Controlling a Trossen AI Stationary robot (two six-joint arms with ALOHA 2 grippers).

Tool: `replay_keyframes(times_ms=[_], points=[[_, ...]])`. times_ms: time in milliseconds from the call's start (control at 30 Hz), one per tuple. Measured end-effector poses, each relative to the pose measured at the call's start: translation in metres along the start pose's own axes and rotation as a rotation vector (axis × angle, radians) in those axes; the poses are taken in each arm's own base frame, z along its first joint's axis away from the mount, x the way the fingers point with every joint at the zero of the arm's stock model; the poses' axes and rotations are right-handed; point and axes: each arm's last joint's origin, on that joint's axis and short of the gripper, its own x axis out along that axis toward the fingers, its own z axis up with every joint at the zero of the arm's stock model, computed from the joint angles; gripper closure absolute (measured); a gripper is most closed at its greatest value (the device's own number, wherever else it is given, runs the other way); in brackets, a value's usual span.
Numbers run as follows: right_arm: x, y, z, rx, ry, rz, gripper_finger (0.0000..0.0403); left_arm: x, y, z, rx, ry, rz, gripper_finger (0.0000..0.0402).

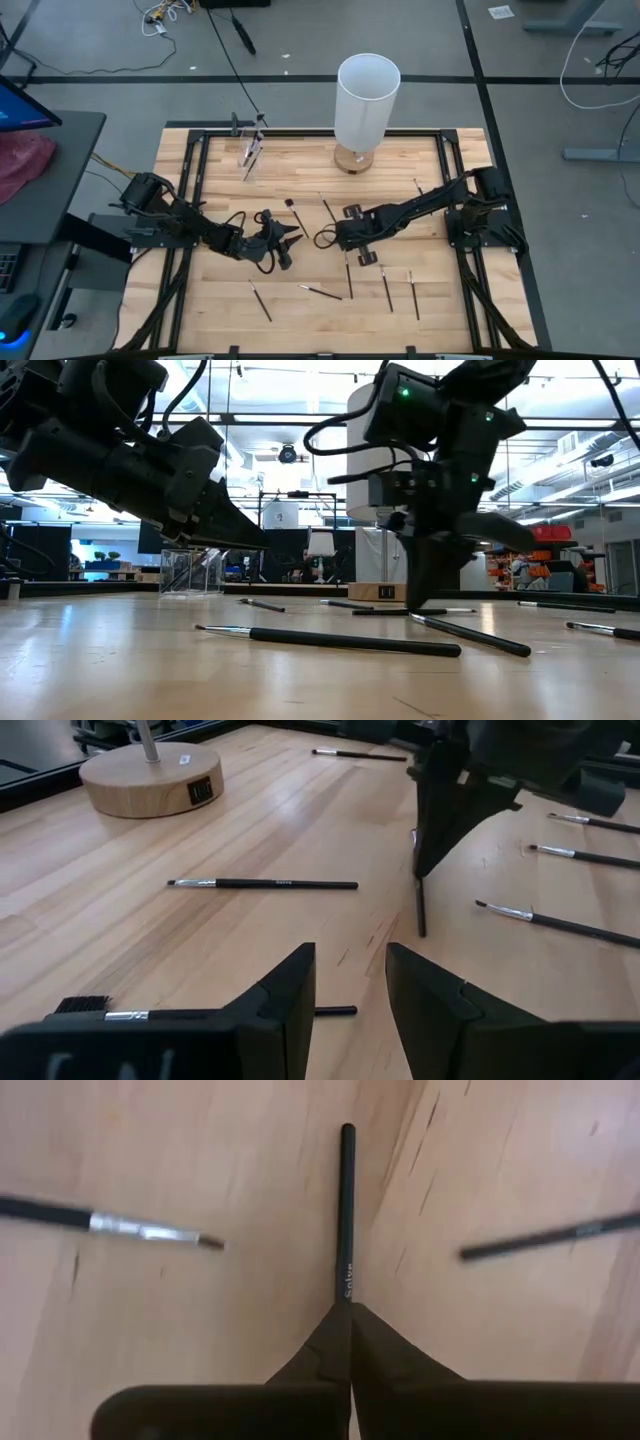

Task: Put items in baskets/containers
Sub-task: Put the black eyeshadow brush into the transparent organizer

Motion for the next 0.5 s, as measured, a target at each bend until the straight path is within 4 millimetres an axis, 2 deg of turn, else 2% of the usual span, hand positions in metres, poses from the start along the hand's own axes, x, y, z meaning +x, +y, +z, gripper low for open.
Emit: replay_keyframes(times_ms=[333,500], points=[[-0.006,-0.001,0.011,0.023,-0.139,0.018,0.0402,0.000,0.000,0.000,-0.002,-0.001,-0.001,0.0275],[-0.027,-0.006,0.015,0.068,-0.223,-0.001,0.0384,0.000,-0.002,0.002,-0.018,-0.007,-0.031,0.0275]])
